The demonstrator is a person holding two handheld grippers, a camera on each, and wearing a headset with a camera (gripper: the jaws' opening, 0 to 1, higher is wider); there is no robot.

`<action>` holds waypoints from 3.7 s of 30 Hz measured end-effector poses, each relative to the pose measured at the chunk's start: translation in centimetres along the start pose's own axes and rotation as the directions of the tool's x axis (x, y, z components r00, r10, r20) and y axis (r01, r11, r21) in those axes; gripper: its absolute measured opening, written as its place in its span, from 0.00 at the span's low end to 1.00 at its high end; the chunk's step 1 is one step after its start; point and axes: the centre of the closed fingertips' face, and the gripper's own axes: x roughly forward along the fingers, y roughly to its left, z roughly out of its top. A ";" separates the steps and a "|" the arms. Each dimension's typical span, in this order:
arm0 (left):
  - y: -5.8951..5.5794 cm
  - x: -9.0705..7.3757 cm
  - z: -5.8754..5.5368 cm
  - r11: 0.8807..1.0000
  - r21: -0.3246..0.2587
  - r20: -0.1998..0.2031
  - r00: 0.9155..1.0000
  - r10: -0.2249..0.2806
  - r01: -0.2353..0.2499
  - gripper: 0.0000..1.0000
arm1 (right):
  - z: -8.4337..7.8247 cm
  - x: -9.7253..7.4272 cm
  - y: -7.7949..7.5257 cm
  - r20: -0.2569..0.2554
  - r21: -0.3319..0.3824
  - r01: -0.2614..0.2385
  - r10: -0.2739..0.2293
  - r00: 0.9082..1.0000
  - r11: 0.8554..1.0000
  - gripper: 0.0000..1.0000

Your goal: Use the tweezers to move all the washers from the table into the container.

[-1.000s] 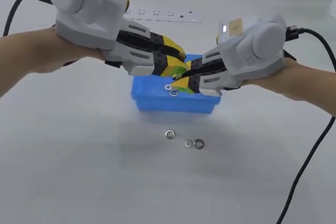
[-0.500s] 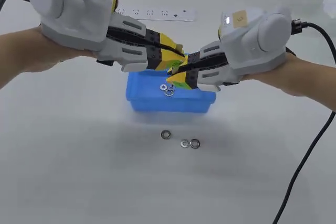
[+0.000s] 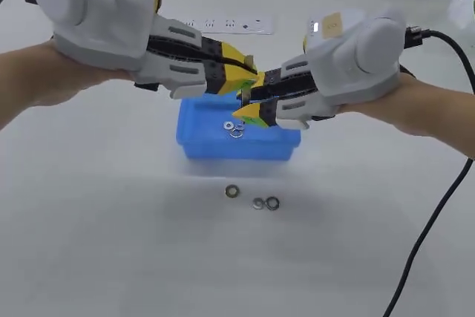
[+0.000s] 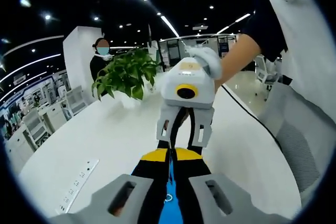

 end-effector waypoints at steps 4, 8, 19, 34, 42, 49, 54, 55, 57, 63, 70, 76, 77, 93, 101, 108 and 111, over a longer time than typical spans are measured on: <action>0.3 -0.5 0.6 1.000 -0.001 0.009 1.000 0.023 -0.023 0.06 | -0.2 -0.7 -0.2 -0.008 0.016 0.040 -0.040 0.999 0.999 0.21; -0.1 -1.3 1.2 0.999 0.005 0.013 0.999 0.037 -0.037 0.06 | -0.2 -2.2 -0.5 0.008 0.078 0.079 -0.080 0.997 0.994 0.23; -1.9 -3.4 1.9 0.994 -0.045 0.048 0.993 0.103 -0.101 0.06 | 0.5 -8.3 -1.5 0.179 0.418 0.223 -0.320 0.930 0.881 0.34; -5.2 -3.7 2.0 0.989 -0.083 0.056 0.991 0.124 -0.119 0.06 | -0.5 -14.0 1.7 0.239 0.616 0.202 -0.425 0.873 0.761 0.35; -7.2 -3.1 0.2 0.989 -0.106 0.028 0.994 0.107 -0.103 0.06 | -2.4 -16.0 4.4 0.194 0.586 0.237 -0.418 0.887 0.775 0.55; -8.0 -2.8 -1.4 0.986 -0.125 0.013 0.994 0.108 -0.105 0.06 | -3.8 -16.2 6.3 0.156 0.589 0.242 -0.403 0.902 0.771 0.65; -8.2 -2.6 -2.5 0.985 -0.138 0.002 0.995 0.104 -0.103 0.06 | -4.1 -15.8 7.1 0.137 0.564 0.246 -0.383 0.913 0.788 0.72; -8.2 -2.5 -2.6 0.985 -0.142 0.002 0.995 0.104 -0.102 0.06 | -4.1 -15.7 7.2 0.138 0.565 0.247 -0.385 0.912 0.788 0.74; -8.3 -2.4 -3.0 0.984 -0.144 0.000 0.995 0.102 -0.101 0.06 | -4.2 -15.4 7.5 0.142 0.568 0.237 -0.378 0.915 0.788 0.77; -8.4 -1.8 -4.2 0.983 -0.159 -0.017 0.996 0.085 -0.086 0.06 | -4.5 -14.4 7.9 0.125 0.546 0.234 -0.355 0.927 0.805 0.83; -8.4 -1.2 -4.7 0.987 -0.141 -0.010 0.997 0.082 -0.083 0.06 | -4.8 -13.7 8.4 0.112 0.523 0.228 -0.331 0.937 0.821 0.89; -8.4 -0.8 -4.9 0.990 -0.121 -0.018 0.998 0.066 -0.068 0.06 | -4.9 -13.2 9.0 0.105 0.490 0.210 -0.297 0.949 0.846 0.90; -8.4 -0.8 -5.0 0.990 -0.121 -0.017 0.998 0.066 -0.068 0.06 | -4.9 -13.1 9.1 0.104 0.487 0.208 -0.293 0.950 0.848 0.89; -8.1 -0.6 -5.6 0.988 -0.144 -0.022 0.999 0.047 -0.050 0.06 | -4.8 -11.9 9.9 0.115 0.487 0.157 -0.241 0.964 0.859 0.86; -8.2 -0.9 -5.8 0.987 -0.159 -0.059 0.998 0.011 -0.021 0.06 | -2.5 -9.5 10.3 0.166 0.452 0.071 -0.162 0.973 0.889 0.81; -8.1 -0.6 -5.8 0.986 -0.167 -0.077 0.997 -0.006 -0.007 0.06 | -1.3 -6.9 10.4 0.180 0.400 -0.001 -0.078 0.981 0.917 0.67; -8.0 -0.7 -5.9 0.985 -0.171 -0.088 0.996 -0.015 -0.001 0.06 | -1.2 -5.4 10.2 0.171 0.377 -0.027 -0.041 0.984 0.926 0.63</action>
